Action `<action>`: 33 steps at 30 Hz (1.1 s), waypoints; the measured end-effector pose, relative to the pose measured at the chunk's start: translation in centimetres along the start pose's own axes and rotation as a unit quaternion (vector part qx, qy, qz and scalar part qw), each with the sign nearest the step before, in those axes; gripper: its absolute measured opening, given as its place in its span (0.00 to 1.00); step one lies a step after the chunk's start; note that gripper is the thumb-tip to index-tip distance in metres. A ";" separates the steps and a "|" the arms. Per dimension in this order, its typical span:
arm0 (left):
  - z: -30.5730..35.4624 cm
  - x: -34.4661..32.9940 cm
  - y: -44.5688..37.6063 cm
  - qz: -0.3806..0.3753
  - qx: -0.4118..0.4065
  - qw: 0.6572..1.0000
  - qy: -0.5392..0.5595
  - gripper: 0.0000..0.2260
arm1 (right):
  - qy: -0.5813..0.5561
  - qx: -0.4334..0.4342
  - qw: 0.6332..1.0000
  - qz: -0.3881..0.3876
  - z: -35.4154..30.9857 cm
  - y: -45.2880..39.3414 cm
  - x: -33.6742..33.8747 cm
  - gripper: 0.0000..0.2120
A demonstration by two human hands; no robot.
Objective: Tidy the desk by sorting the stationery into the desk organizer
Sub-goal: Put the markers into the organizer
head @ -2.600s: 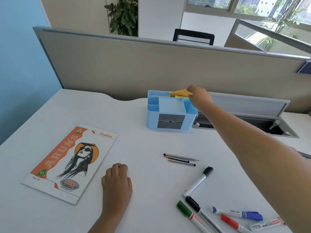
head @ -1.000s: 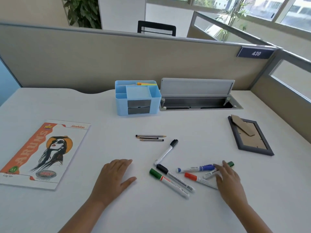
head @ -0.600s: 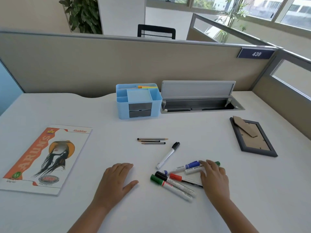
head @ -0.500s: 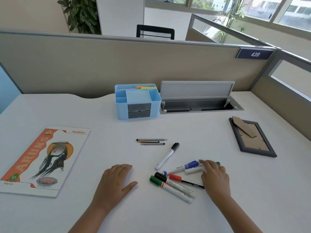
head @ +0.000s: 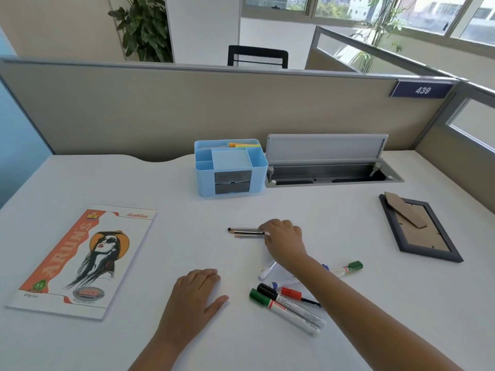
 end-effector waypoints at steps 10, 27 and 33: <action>-0.5 -0.2 -0.2 -0.001 -0.006 1.000 0.002 0.22 | 0.046 0.004 0.998 -0.050 0.9 -4.3 -0.3 0.09; -0.4 -0.3 0.0 -0.008 0.003 1.000 -0.001 0.14 | -0.306 -0.117 0.924 0.197 2.3 -7.8 11.1 0.08; -0.4 -0.1 -0.3 -0.007 0.007 1.000 -0.002 0.15 | -0.237 -0.146 0.947 0.160 1.6 -9.9 10.6 0.10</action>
Point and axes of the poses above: each hand's wrist, its own y-axis away from the middle knuckle, its own x-axis out of the back of the hand, z = x × y, the point moved 2 cm from there along -y, towards the middle knuckle, and after that the axes turned 7 degrees about y, right-handed, at the moved point
